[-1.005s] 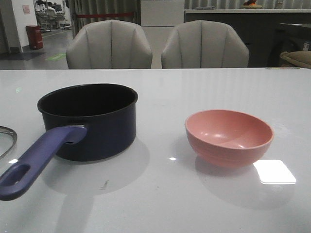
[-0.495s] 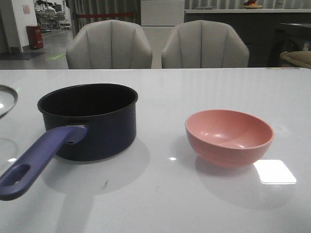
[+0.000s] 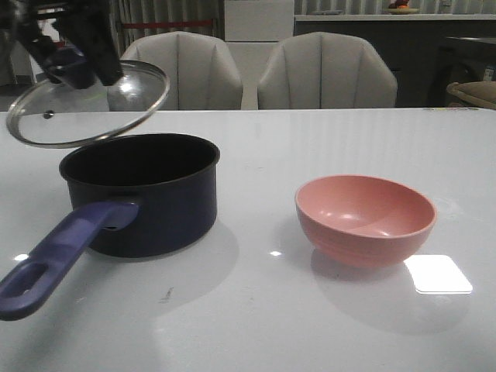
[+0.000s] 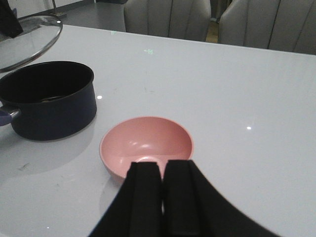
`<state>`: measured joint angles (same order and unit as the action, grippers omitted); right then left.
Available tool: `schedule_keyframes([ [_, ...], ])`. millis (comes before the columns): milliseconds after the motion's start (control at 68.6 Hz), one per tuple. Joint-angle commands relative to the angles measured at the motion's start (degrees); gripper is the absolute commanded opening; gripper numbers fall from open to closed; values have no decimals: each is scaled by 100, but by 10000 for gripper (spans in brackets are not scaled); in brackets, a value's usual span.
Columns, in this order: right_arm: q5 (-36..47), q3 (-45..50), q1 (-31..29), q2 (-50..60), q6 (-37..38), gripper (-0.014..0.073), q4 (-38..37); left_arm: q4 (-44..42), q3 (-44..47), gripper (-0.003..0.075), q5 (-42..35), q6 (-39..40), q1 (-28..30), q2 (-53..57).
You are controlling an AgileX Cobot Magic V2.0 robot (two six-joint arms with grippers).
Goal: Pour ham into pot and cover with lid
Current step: 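Carry the glass lid over the saucepan and lower it on with left gripper, then open the left gripper and lift it off the lid knob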
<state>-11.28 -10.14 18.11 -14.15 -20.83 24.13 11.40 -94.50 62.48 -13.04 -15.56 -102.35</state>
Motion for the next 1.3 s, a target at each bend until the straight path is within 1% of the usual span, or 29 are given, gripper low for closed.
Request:
schedule_keyframes([
  [0, 414, -154, 10, -44, -52, 157, 29, 94, -422, 184, -29, 19, -309, 70],
  [117, 414, -154, 10, -44, -52, 157, 29, 94, -764, 190, 255, 31, -488, -245],
  [262, 414, -154, 10, -44, -52, 157, 29, 94, -1134, 190, 572, 235, -547, -600],
  [525, 414, -154, 10, -44, -52, 157, 29, 84, -1250, 190, 744, 347, -547, -737],
  [612, 414, -154, 10, -44, -52, 157, 29, 84, -1250, 205, 755, 350, -547, -748],
  [685, 414, -154, 10, -44, -52, 157, 29, 84, -1250, 238, 744, 350, -547, -771],
  [831, 414, -154, 10, -44, -52, 157, 29, 84, -1250, 338, 815, 362, -547, -929],
  [933, 414, -154, 10, -44, -52, 157, 29, 84, -1250, 382, 815, 374, -547, -1017],
  [1005, 414, -154, 10, -44, -52, 157, 29, 84, -1250, 441, 785, 373, -547, -1065],
  [1020, 414, -154, 10, -44, -52, 157, 29, 84, -1250, 441, 773, 373, -547, -1065],
  [1180, 414, -154, 10, -44, -52, 157, 29, 84, -1289, 585, 603, 522, -547, -1078],
  [1224, 414, -154, 10, -44, -52, 157, 29, 84, -1330, 606, 603, 522, -547, -1078],
  [1282, 414, -154, 10, -44, -52, 157, 29, 84, -1397, 615, 603, 522, -547, -1078],
])
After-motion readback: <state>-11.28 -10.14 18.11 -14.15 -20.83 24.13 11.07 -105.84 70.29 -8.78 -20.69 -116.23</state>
